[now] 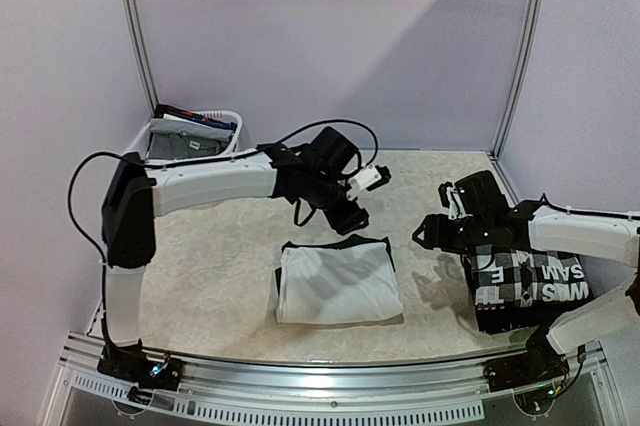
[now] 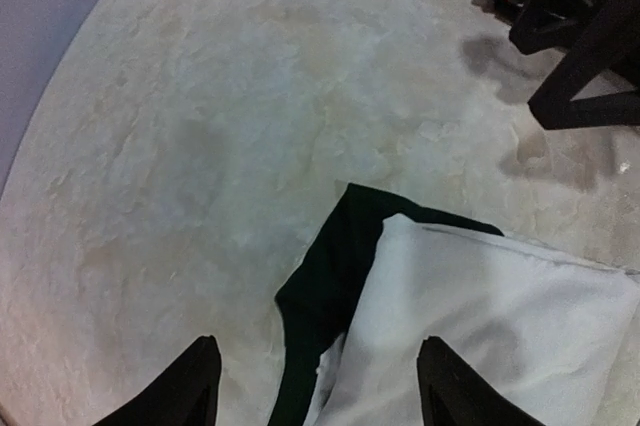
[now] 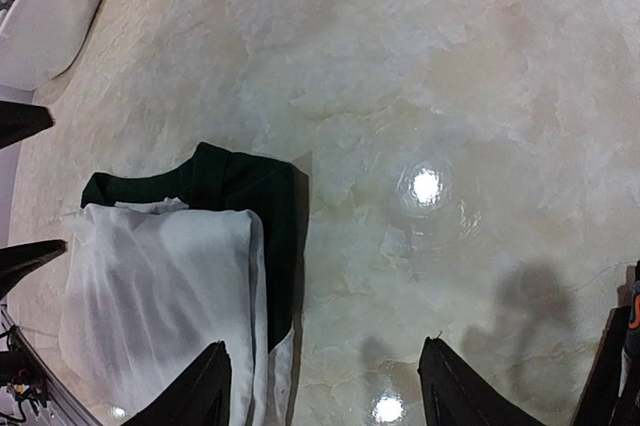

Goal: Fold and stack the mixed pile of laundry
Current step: Rotate the square-folded T-shirt at the center of the board, then adjust the square-folded T-shirt at the center of the board.

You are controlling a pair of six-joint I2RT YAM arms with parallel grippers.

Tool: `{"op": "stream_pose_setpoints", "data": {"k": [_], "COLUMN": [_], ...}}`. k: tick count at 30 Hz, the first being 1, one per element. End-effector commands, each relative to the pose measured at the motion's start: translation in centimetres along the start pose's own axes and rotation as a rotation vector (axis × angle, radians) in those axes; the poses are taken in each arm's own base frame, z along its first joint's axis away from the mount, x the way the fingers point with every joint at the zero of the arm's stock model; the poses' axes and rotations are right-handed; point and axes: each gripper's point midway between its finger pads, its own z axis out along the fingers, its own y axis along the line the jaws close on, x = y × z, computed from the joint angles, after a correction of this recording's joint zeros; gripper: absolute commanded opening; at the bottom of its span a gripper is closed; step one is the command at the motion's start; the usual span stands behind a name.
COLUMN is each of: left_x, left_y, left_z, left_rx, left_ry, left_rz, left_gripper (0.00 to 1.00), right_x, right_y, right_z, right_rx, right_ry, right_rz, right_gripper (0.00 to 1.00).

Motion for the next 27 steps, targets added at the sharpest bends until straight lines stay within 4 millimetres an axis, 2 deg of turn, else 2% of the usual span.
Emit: {"op": "stream_pose_setpoints", "data": {"k": [1, 6, 11, 13, 16, 19, 21, 24, 27], "left_x": [2.1, 2.1, 3.2, 3.6, 3.7, 4.0, 4.1, 4.4, 4.5], "left_y": [-3.0, -4.2, -4.5, -4.5, -4.8, -5.3, -5.6, -6.0, -6.0], "left_z": [4.1, 6.6, 8.7, 9.2, 9.5, 9.6, 9.5, 9.3, 9.3], "left_rx": [0.159, 0.235, 0.252, 0.256, 0.274, 0.301, 0.320, 0.354, 0.372], "left_ry": [0.102, 0.119, 0.157, 0.168, 0.170, 0.172, 0.174, 0.176, 0.175], "left_rz": [0.080, 0.107, 0.116, 0.117, 0.118, 0.122, 0.122, 0.113, 0.095], "left_gripper": [0.68, 0.64, 0.60, 0.53, 0.37, 0.30, 0.32, 0.49, 0.49], "right_x": [-0.4, 0.0, -0.1, 0.0, -0.1, 0.0, 0.0, 0.0, 0.0], "right_y": [-0.2, -0.4, -0.6, -0.6, -0.6, -0.7, -0.8, -0.8, -0.8], "right_z": [-0.2, -0.3, -0.7, -0.7, -0.8, -0.8, -0.7, -0.8, -0.8], "right_rx": [-0.014, -0.013, -0.010, -0.008, -0.006, -0.002, 0.001, 0.001, 0.003], "right_ry": [-0.036, -0.034, -0.043, -0.044, -0.045, -0.046, -0.044, -0.045, -0.046], "right_rz": [0.009, 0.009, 0.006, 0.004, 0.001, -0.001, 0.001, 0.002, 0.001], "right_gripper": [0.65, 0.64, 0.64, 0.64, 0.64, 0.64, 0.64, 0.64, 0.64]}}
